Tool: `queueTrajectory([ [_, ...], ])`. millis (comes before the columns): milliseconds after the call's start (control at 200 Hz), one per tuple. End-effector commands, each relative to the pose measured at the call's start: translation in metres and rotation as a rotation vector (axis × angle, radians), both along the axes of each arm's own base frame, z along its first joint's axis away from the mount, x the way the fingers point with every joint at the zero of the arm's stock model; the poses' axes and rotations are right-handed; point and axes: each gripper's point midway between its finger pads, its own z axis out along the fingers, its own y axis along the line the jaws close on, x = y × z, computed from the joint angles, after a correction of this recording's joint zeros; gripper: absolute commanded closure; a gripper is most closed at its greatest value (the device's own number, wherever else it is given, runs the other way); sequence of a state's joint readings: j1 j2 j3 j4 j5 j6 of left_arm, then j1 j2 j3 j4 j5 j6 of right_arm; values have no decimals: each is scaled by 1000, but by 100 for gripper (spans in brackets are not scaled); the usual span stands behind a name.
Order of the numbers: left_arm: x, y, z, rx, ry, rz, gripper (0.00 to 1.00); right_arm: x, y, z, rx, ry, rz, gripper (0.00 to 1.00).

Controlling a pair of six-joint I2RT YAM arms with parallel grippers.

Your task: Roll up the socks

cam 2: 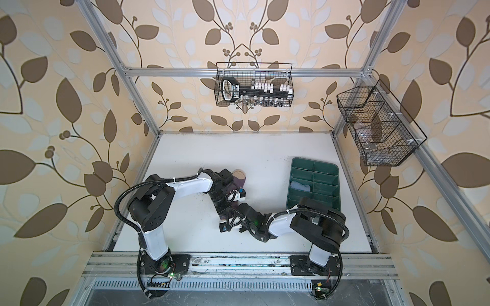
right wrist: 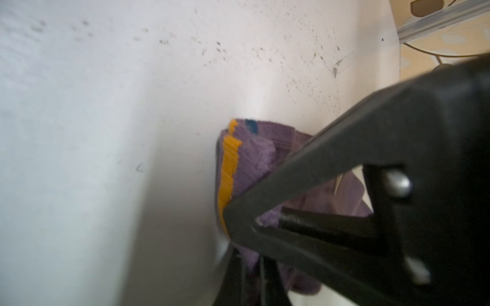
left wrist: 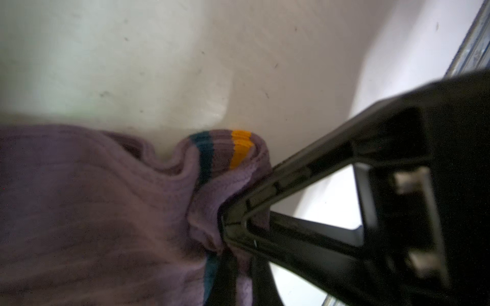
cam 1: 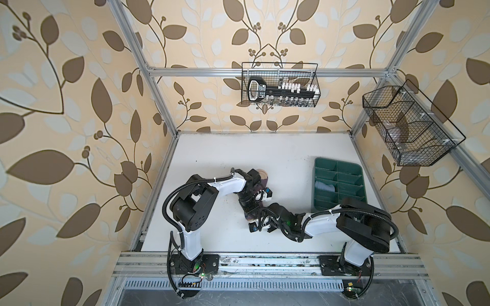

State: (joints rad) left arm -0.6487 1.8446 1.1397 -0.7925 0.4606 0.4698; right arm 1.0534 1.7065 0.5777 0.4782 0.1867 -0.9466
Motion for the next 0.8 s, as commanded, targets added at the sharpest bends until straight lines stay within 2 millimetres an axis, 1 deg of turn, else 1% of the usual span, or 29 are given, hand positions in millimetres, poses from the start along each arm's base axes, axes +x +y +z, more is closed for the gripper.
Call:
queueTrajectory([
  [0, 10, -10, 27, -48, -70, 24, 88, -11, -18, -10, -63, 57, -14, 100],
  [110, 19, -10, 49, -81, -164, 59, 78, -20, -28, -5, -93, 104, -24, 100],
  [205, 27, -7, 75, -120, -277, 103, 69, -29, -35, 0, -117, 175, -41, 100],
  [260, 31, -1, 90, -136, -357, 134, 64, -37, -38, 2, -125, 235, -51, 100],
  [290, 34, 5, 96, -131, -400, 161, 62, -42, -40, 3, -131, 269, -52, 100],
  [300, 35, 7, 104, -143, -430, 171, 61, -44, -41, 3, -135, 283, -53, 100],
  [315, 36, 10, 110, -148, -457, 182, 60, -47, -41, 3, -139, 302, -50, 100],
  [330, 37, 13, 112, -141, -480, 193, 60, -50, -42, 3, -145, 324, -48, 100],
  [395, 43, 30, 135, -135, -600, 265, 60, -62, -44, 5, -162, 419, -48, 100],
  [470, 45, 53, 162, -128, -729, 344, 60, -77, -46, 8, -190, 547, -37, 100],
  [535, 41, 71, 185, -143, -826, 398, 55, -90, -48, 10, -224, 669, -22, 100],
  [560, 39, 78, 194, -152, -863, 416, 52, -95, -50, 11, -237, 726, -21, 100],
  [565, 38, 79, 195, -154, -872, 419, 49, -97, -50, 11, -241, 740, -19, 100],
  [575, 37, 82, 199, -157, -887, 426, 37, -100, -51, 12, -248, 769, -18, 100],
  [580, 37, 83, 200, -159, -893, 430, 29, -101, -51, 12, -251, 784, -16, 100],
  [585, 37, 85, 202, -162, -900, 435, 17, -103, -51, 12, -255, 799, -13, 100],
  [590, 36, 86, 204, -164, -907, 439, 9, -105, -52, 12, -261, 815, -10, 100],
  [595, 36, 87, 205, -166, -913, 441, 5, -107, -53, 12, -268, 834, -7, 100],
  [600, 35, 88, 206, -168, -920, 443, 3, -109, -53, 13, -272, 849, 0, 100],
  [615, 33, 90, 210, -179, -935, 443, 1, -114, -54, 14, -289, 892, 15, 100],
  [645, 26, 94, 217, -198, -953, 430, 1, -121, -55, 18, -311, 962, 34, 100],
  [665, 20, 95, 222, -215, -958, 415, 1, -124, -57, 16, -329, 1001, 27, 100],
  [720, 5, 94, 234, -262, -957, 358, 1, -126, -55, 15, -347, 1060, 18, 100],
  [795, -8, 95, 246, -289, -942, 322, 1, -127, -51, 10, -356, 1098, 16, 100],
])
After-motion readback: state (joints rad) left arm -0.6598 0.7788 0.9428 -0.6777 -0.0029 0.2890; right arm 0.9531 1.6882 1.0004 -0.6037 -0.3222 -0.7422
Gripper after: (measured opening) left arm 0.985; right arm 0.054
